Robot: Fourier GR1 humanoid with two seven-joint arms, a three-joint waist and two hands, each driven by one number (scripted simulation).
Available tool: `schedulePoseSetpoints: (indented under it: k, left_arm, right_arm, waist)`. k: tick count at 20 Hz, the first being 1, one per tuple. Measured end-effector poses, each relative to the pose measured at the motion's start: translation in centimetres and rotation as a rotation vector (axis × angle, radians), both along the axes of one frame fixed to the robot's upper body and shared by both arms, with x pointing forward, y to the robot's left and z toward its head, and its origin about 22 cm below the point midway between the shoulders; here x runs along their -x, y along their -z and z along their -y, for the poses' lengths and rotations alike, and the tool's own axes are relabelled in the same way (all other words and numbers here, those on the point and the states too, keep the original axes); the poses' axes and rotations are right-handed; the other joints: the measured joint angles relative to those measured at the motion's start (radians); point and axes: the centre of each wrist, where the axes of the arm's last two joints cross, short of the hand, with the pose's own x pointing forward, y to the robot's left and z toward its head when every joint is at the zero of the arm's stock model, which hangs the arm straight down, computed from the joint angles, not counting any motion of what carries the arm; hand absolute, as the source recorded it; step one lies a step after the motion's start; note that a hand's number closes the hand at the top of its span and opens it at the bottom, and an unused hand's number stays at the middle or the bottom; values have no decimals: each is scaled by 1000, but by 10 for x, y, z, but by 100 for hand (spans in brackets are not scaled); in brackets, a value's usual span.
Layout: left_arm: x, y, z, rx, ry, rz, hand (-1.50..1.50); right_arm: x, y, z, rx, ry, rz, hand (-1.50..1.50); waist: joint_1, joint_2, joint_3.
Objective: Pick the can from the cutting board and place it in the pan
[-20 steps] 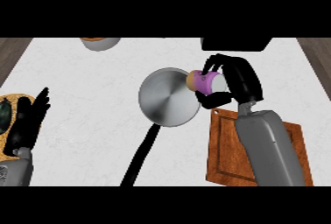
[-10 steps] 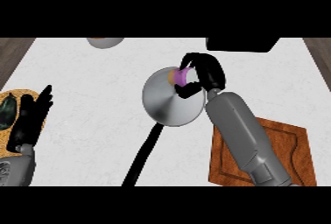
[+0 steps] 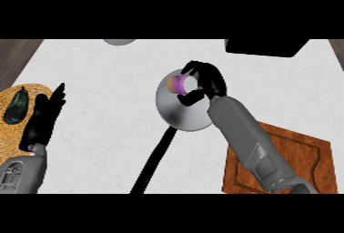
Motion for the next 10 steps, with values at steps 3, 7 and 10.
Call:
schedulePoseSetpoints:
  k: [3, 7, 10]
  left_arm:
    - [-5, -3, 8, -7, 20, 7, 0]
    - [-7, -2, 11, -2, 34, 9, 0]
    - [-8, -2, 13, -5, 43, 12, 0]
  right_arm:
    - [0, 6, 1, -43, 1, -43, -150]
    - [-1, 9, 1, -92, -5, -48, -150]
    - [1, 13, 2, -139, 5, -19, -150]
  waist:
    - [20, 5, 1]
    - [36, 8, 1]
    - [47, 11, 1]
